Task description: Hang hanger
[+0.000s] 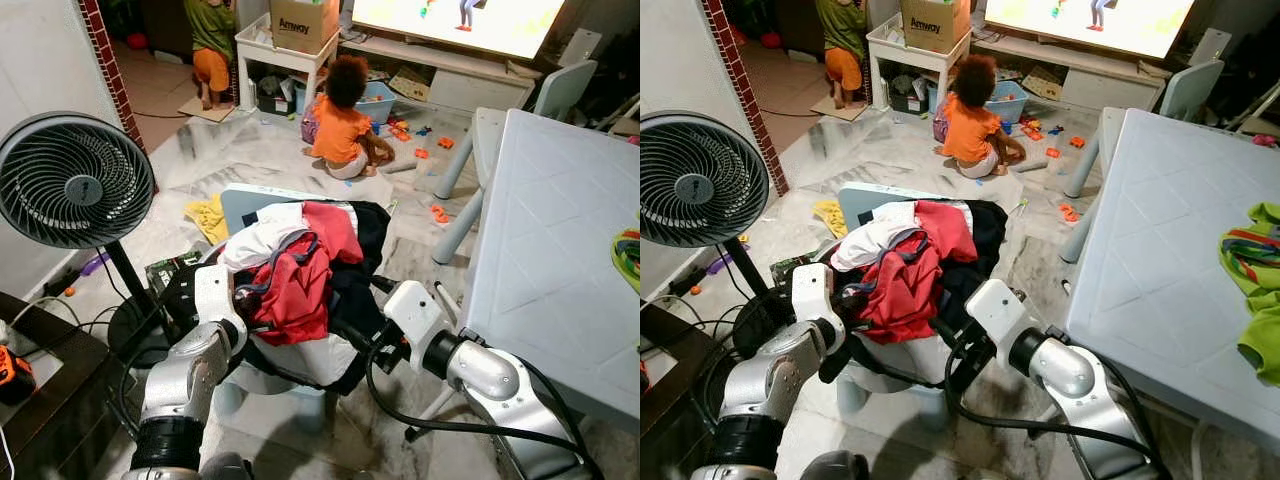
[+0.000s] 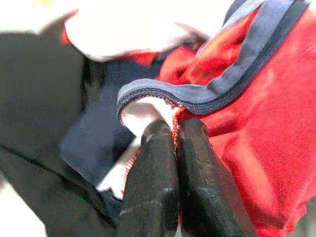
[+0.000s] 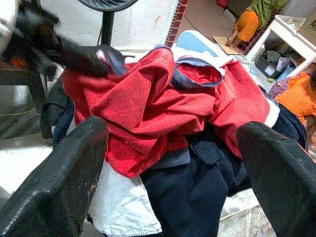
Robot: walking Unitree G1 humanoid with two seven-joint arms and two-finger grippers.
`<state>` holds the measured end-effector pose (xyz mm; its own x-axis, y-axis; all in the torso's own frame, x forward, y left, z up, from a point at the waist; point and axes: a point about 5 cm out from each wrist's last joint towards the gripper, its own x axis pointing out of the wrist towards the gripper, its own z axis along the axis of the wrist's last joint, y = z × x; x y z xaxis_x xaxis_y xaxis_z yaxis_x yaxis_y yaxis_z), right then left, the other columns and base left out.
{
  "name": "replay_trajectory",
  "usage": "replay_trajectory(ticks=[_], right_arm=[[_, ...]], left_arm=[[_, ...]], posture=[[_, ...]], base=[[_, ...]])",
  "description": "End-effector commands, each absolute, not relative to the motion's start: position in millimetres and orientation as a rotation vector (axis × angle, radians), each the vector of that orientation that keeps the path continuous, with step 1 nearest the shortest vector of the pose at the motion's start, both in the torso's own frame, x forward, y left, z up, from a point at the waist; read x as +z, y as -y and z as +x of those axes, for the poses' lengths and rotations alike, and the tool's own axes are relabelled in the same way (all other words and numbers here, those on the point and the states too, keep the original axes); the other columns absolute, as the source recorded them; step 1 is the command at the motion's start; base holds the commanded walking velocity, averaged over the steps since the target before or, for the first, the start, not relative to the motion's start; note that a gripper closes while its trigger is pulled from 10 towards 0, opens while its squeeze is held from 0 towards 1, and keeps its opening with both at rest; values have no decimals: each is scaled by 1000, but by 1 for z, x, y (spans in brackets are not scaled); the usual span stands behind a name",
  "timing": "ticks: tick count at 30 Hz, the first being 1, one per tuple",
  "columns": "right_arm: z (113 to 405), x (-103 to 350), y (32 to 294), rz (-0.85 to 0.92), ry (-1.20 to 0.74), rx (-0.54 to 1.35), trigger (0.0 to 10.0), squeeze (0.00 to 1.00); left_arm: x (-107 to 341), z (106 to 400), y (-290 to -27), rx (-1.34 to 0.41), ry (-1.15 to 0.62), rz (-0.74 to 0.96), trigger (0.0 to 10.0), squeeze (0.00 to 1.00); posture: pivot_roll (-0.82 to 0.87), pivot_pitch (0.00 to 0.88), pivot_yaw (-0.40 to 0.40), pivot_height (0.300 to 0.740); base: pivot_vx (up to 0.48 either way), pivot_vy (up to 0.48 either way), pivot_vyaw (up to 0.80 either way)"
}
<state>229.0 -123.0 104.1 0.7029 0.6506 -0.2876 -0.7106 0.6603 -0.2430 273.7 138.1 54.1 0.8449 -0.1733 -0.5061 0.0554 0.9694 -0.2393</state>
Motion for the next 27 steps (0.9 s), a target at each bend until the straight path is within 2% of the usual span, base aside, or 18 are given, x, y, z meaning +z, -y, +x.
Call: replay_trajectory(ticks=[1, 5, 12, 13, 14, 19, 26, 27], right_arm=[[230, 106, 124, -359, -173, 772, 10000, 0], [230, 104, 126, -363, -177, 764, 10000, 0], [233, 105, 121, -361, -166, 774, 10000, 0], [234, 105, 122, -362, -166, 774, 10000, 0], [234, 105, 122, -364, -165, 773, 10000, 0], [234, 105, 124, -367, -166, 766, 10000, 0], [234, 105, 124, -367, -166, 763, 10000, 0], [234, 105, 123, -366, -166, 767, 10000, 0]], left_arm=[[64, 275, -137, -135, -506, -187, 0, 0], [67, 251, -131, -176, -589, -328, 0, 0], [60, 233, -130, -146, -679, -333, 0, 0], [60, 233, -130, -144, -685, -337, 6431, 0], [60, 232, -130, -146, -690, -345, 10000, 1000], [58, 234, -134, -118, -701, -332, 10000, 1000], [57, 236, -145, -84, -695, -221, 10000, 1000], [56, 237, -149, -95, -689, -162, 10000, 1000]], posture=[[-43, 4, -76, 740], [-32, 7, -72, 740], [-20, 5, -76, 740], [-20, 6, -76, 740], [-20, 6, -76, 740], [-25, 5, -75, 740], [-24, 6, -75, 740], [-24, 6, -75, 740]], base=[[0, 0, 0], [0, 0, 0], [0, 0, 0], [0, 0, 0], [0, 0, 0], [0, 0, 0], [0, 0, 0], [0, 0, 0]])
